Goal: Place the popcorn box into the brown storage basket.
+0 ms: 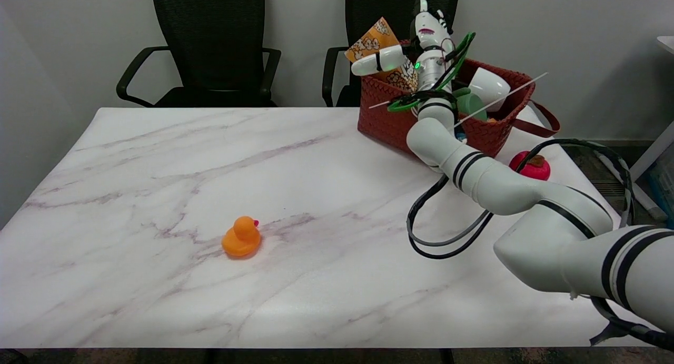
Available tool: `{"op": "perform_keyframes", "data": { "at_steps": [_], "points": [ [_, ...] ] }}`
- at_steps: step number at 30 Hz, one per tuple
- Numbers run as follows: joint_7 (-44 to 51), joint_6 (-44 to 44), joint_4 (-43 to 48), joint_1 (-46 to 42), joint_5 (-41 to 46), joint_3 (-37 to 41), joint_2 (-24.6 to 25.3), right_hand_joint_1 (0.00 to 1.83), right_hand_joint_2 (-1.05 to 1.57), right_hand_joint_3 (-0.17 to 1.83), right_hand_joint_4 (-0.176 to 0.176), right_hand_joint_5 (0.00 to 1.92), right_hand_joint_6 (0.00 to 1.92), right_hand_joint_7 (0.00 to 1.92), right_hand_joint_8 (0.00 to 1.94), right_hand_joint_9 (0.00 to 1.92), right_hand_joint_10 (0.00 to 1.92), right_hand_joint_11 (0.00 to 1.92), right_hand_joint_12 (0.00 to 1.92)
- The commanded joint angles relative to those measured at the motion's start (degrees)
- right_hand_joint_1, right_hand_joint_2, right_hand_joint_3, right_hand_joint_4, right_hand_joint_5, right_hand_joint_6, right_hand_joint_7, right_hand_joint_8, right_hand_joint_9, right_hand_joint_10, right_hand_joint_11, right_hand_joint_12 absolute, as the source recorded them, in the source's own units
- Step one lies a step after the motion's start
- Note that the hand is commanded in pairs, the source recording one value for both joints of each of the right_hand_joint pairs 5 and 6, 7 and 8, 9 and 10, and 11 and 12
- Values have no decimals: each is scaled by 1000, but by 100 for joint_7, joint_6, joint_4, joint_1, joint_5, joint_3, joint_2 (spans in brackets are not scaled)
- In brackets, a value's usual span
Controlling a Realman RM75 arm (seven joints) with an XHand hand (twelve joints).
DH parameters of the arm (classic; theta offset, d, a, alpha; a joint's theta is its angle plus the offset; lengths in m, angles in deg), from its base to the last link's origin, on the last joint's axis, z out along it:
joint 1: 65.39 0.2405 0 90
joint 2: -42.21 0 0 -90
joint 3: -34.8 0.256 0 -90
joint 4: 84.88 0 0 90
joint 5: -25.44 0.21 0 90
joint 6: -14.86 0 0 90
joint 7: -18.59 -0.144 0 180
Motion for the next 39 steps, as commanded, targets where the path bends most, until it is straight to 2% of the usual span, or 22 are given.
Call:
{"op": "perform_keyframes", "data": {
  "at_steps": [1,4,10,13,18,25,32,39],
  "points": [
    [646,-1265,2675,-1001,78,171,-501,981,-109,-145,0,0,0,346,346,358,358,42,42],
    [979,-1732,3510,-1497,78,171,-655,998,-84,-34,0,0,0,390,390,398,398,90,90],
    [1429,-2748,4848,-2405,-107,74,-728,1006,-66,22,0,0,0,440,440,418,418,141,141],
    [1459,-3107,5186,-2849,-441,-22,-655,1006,-19,14,0,0,0,460,460,429,429,186,186],
    [1459,-3861,5397,-3491,-1202,-183,-450,1015,196,250,0,0,0,499,499,454,454,229,229],
    [1459,-4516,5484,-4350,-1890,-341,-237,1044,351,442,0,49,49,513,513,470,470,242,242],
    [1459,-4748,5549,-4944,-2113,-651,-164,1056,433,510,0,99,99,521,521,476,476,249,249],
    [1451,-5101,5116,-5439,-2035,-897,48,1060,559,560,0,164,164,542,542,485,485,300,300]
  ]
}}
